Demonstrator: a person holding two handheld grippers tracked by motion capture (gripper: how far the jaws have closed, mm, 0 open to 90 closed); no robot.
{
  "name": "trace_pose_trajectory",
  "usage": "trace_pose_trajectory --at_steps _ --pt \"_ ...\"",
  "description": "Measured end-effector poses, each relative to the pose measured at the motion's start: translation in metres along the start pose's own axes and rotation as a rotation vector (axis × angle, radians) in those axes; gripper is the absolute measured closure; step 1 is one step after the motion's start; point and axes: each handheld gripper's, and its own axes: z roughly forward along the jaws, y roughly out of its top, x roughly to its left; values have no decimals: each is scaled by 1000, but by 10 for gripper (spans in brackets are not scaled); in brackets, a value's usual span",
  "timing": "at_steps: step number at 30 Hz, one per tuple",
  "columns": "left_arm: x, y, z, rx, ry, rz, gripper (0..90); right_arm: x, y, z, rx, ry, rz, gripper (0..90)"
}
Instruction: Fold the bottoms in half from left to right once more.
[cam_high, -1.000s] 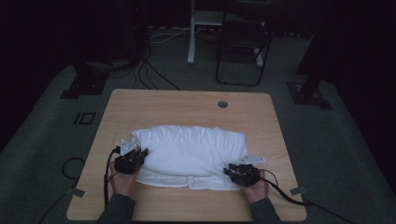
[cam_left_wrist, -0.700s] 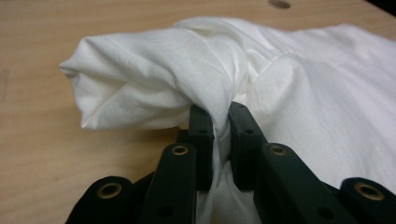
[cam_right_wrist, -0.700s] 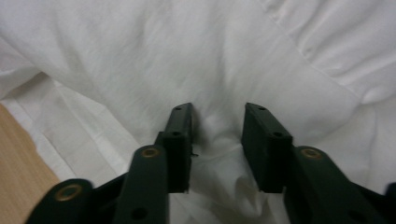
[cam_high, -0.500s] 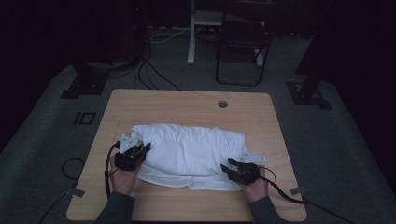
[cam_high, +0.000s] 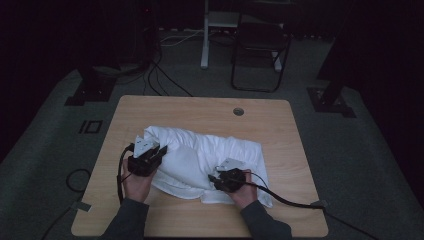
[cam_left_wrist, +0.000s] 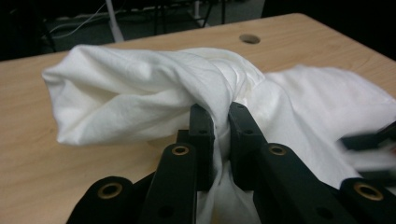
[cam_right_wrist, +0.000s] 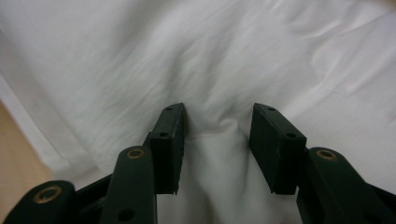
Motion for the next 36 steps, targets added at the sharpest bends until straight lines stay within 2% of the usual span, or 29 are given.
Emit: trace_pose_trajectory --at_steps 2,3,6,7,10,12,14,16,18,20,21,24,27,28,30,31,32,36 --pt "-2 4 -1 -7 -1 7 824 2 -1 3 -20 -3 -4 547" --pt "-6 11 -1 -25 -18 17 824 4 -1 5 -28 -2 13 549" --pt "-13 18 -1 -33 -24 41 825 4 0 5 -16 5 12 549" --pt "-19 21 1 -35 -29 60 826 1 2 4 1 21 15 547" --pt "-25 26 5 -36 -35 80 827 -5 7 -3 26 69 14 504" --pt "-27 28 7 -39 -42 86 827 -10 13 -14 -7 42 9 509" --pt "-30 30 8 -38 -48 97 827 -18 22 -26 -59 -1 24 514" --pt "-34 32 9 -38 -55 111 827 -30 29 -30 -73 -15 49 508" --pt "-38 34 10 -42 -65 120 827 -42 33 -24 -70 -27 72 503" --pt "-44 37 12 -45 -76 129 827 -54 36 -11 -63 -17 115 503" --pt "-47 38 14 -44 -81 135 827 -56 38 -4 -47 -22 116 502" --pt "-56 43 18 -41 -102 158 827 -53 44 17 -12 -13 80 497" --pt "-66 46 25 -33 -109 186 827 -47 43 37 88 -8 23 488" --pt "-68 46 27 -32 -111 194 827 -46 42 38 89 -11 17 486" --pt "-72 46 31 -28 -123 200 827 -48 41 30 67 6 30 460" --pt "-73 46 32 -26 -126 203 827 -50 39 21 44 15 49 455" --pt "-75 45 33 -24 -131 202 827 -51 37 14 30 11 47 454" --pt "-81 46 37 -18 -142 217 827 -66 22 -24 -5 -55 34 452"
